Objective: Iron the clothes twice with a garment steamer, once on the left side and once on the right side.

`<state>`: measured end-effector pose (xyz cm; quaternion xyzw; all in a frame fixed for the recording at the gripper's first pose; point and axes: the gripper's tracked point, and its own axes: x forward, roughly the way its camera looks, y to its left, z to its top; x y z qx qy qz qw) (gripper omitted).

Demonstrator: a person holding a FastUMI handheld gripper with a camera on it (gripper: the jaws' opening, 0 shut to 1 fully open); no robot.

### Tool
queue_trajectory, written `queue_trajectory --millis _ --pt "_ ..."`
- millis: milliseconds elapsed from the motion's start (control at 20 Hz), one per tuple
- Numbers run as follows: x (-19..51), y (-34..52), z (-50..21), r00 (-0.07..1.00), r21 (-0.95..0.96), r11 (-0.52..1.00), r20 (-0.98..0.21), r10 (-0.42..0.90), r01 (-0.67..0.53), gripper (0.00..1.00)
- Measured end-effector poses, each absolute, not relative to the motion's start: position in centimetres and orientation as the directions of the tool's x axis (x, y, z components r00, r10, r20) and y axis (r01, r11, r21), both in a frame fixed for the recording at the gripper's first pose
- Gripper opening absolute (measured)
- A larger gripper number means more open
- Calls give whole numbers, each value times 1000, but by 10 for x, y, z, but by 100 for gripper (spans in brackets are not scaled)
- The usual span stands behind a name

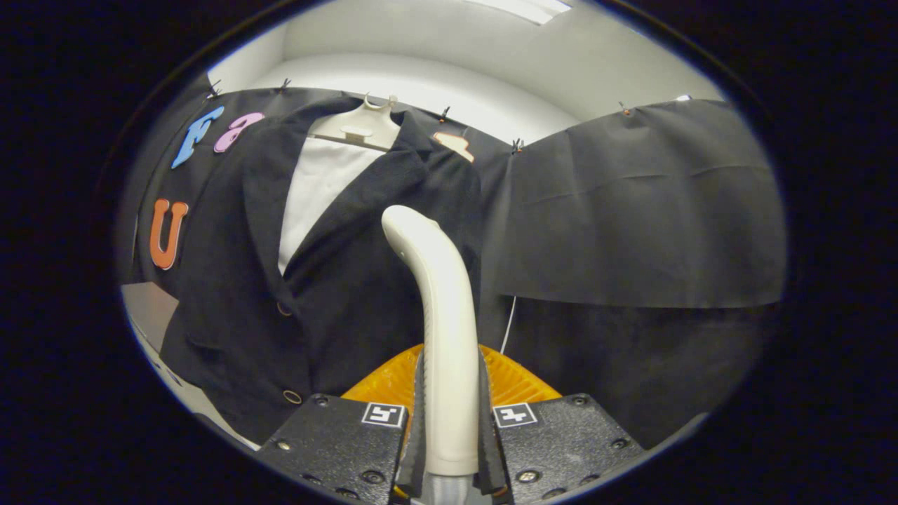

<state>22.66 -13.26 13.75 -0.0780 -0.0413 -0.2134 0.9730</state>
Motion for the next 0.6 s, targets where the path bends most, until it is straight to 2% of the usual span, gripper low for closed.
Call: queue_trajectory --millis 600 --pt "201 -125 36 900 -201 882 -10 -437 426 33"
